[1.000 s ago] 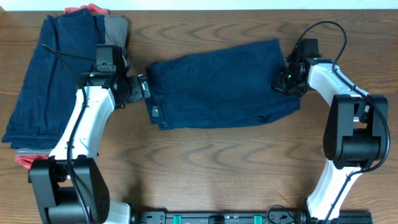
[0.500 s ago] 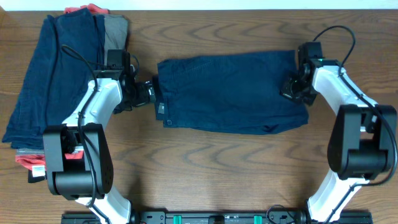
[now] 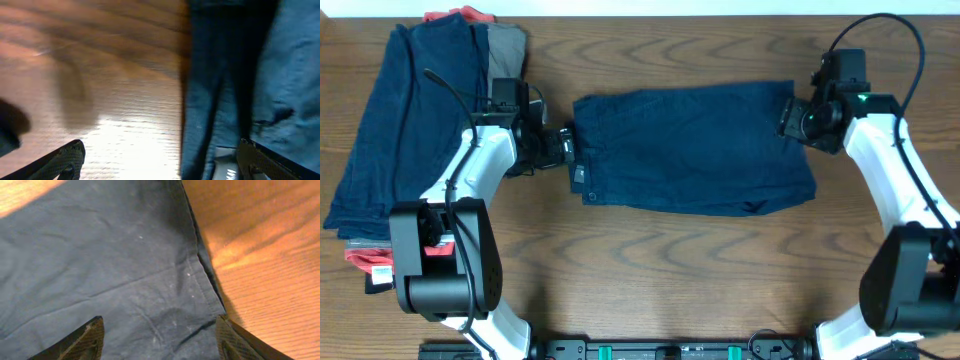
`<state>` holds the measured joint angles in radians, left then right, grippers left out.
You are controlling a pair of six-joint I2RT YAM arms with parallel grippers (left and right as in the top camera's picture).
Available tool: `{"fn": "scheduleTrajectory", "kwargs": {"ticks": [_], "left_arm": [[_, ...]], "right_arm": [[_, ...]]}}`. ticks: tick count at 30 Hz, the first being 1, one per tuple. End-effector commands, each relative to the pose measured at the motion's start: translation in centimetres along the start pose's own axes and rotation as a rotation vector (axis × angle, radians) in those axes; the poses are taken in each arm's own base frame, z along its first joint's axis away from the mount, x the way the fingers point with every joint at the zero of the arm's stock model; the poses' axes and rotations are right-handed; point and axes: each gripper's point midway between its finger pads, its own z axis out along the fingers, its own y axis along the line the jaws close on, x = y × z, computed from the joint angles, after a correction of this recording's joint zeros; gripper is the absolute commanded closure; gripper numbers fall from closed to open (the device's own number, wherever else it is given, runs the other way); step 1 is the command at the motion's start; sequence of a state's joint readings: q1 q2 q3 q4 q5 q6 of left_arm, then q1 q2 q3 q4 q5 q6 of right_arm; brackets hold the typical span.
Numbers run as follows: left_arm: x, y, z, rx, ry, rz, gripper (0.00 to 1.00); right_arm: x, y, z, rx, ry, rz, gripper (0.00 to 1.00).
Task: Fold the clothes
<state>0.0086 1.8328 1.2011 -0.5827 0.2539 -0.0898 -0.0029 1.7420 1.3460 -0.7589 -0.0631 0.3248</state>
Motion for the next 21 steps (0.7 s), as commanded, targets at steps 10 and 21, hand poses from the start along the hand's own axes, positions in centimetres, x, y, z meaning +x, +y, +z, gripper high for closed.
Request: {"fn": "scheduleTrajectory", "kwargs": {"ticks": [10, 21], "left_arm": [[-0.6, -3.2, 0.8, 0.119, -0.022, 0.165, 0.02], [1.0, -4.5, 4.3, 0.125, 0.048, 0.204, 0.02]], "right_arm": [[-0.3, 1.3, -0.8, -0.037, -0.027, -0.106, 0.4], [-0.3, 1.3, -0.8, -0.036, -0.026, -0.111, 0.43]]}}
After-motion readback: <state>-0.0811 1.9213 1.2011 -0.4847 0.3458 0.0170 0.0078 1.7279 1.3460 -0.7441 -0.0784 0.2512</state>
